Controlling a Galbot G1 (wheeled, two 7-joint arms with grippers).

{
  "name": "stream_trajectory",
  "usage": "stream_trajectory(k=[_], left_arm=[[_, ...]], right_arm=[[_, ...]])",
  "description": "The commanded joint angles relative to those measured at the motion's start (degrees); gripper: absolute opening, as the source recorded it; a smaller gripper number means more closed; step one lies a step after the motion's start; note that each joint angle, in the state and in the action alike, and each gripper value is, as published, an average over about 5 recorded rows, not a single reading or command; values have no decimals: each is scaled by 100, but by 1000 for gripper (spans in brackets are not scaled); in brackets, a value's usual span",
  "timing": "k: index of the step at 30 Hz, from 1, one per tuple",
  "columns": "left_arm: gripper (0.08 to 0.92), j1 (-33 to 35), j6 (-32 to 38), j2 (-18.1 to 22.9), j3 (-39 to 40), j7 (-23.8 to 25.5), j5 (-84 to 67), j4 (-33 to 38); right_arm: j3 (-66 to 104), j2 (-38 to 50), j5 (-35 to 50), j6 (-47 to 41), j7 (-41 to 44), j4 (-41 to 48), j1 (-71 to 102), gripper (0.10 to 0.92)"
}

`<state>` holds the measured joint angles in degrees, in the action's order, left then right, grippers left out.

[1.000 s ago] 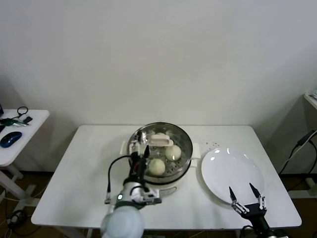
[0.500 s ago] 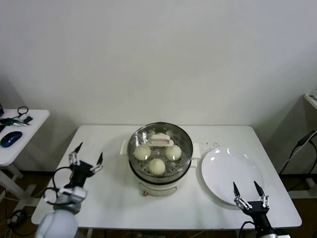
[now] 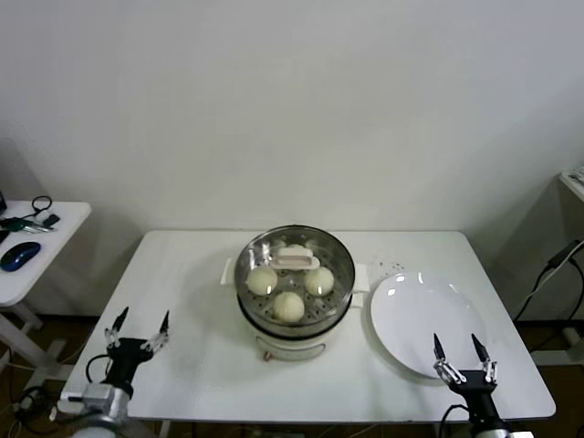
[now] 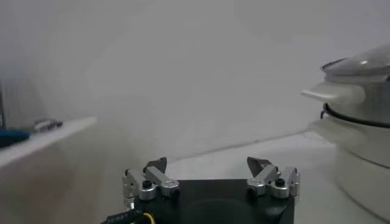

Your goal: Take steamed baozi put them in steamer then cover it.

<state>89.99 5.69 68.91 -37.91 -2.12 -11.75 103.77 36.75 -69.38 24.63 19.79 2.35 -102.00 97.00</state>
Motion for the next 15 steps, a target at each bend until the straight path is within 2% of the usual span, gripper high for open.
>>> stream_trajectory(k=[1, 15], left_arm=[[823, 262, 607, 183, -12, 29, -841, -370], [823, 293, 588, 229, 6, 81, -738, -287]], right_arm=[[-56, 9, 38, 69, -40, 145, -68, 823], [-129, -4, 17, 53, -43, 199, -143, 823]])
